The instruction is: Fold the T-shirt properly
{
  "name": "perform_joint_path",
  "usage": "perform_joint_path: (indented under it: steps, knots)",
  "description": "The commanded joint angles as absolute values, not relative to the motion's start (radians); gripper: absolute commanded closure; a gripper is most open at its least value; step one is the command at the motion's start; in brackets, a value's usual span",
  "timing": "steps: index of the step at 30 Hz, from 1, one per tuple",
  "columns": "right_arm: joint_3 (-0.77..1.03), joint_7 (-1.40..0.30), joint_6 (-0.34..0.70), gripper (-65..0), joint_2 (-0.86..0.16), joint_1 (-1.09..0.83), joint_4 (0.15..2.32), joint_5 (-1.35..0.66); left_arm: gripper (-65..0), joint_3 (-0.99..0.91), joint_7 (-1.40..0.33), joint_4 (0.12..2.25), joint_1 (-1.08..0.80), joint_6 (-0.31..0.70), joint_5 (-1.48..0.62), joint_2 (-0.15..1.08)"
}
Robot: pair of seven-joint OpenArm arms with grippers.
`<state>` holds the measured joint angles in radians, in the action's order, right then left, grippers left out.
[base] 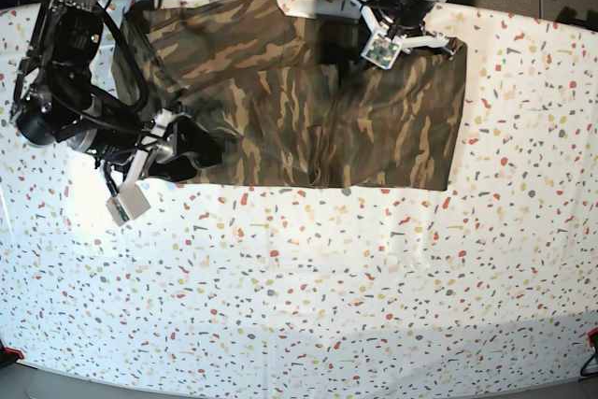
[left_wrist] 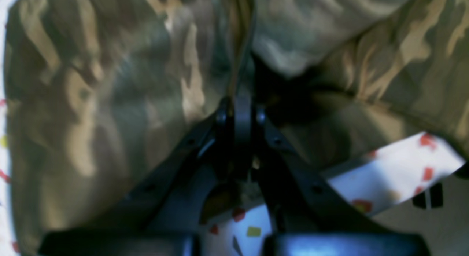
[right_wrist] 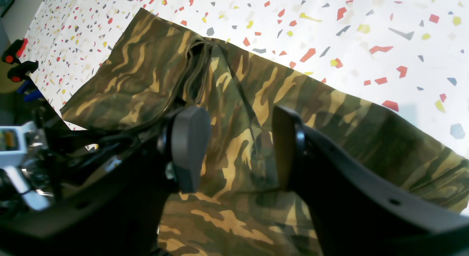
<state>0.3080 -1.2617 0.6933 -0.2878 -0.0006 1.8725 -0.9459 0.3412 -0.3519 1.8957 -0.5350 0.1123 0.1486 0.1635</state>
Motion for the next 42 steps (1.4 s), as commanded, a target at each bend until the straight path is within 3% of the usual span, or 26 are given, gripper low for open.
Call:
perform_joint_path:
  steps: [1, 5, 11, 20, 23, 25, 30, 32, 37, 42]
  knots:
    - [0.313, -1.246, 0.698, -30.8, -0.297, 0.014, 1.889, -0.969, 0.0, 0.342, -0.321, 1.951, -0.542, 0.112, 0.124, 0.161]
    - [0.313, -1.246, 0.698, -30.8, -0.296, 0.014, 1.889, -0.970, 0.0, 0.342, -0.321, 2.065, -0.549, 0.129, -0.001, 0.161]
    - [0.313, -1.247, 0.698, -30.8, -0.297, 0.013, 1.889, -0.969, 0.0, 0.344, -0.336, 2.075, -0.551, 0.260, -0.154, 0.161]
    - [0.313, -1.258, 0.698, -30.8, -0.297, 0.013, 1.889, -0.970, -0.6, 0.399, -0.343, 2.075, -0.549, 0.266, -0.192, 0.161]
    - [0.313, -1.262, 0.698, -30.8, -0.297, 0.013, 1.889, -0.970, -18.7, 0.401, -0.343, 2.075, -0.548, 0.266, -0.184, 0.162]
    - [0.313, -1.262, 0.698, -30.8, -0.297, 0.013, 1.889, -0.970, -25.8, 0.401, -0.343, 2.075, -0.548, 0.266, -0.146, 0.162]
    - [0.313, -1.266, 0.698, -30.8, -0.297, 0.013, 1.889, -0.970, -26.7, 0.400, -0.342, 2.075, -0.544, 0.265, -0.040, 0.162]
    - [0.313, -1.266, 0.698, -30.8, -0.297, 0.013, 1.889, -0.970, -26.7, 0.400, -0.338, 2.075, -0.542, 0.249, -0.011, 0.162]
    - [0.313, -1.277, 0.698, -30.8, -0.304, 0.013, 1.889, -0.970, -26.6, 0.394, -0.324, 2.075, -0.543, 0.075, 0.137, 0.162]
    - [0.313, -1.299, 0.698, -30.8, -0.395, -0.001, 1.889, -0.980, -26.6, 0.308, -0.351, 2.075, -0.543, -0.012, 0.179, 0.162]
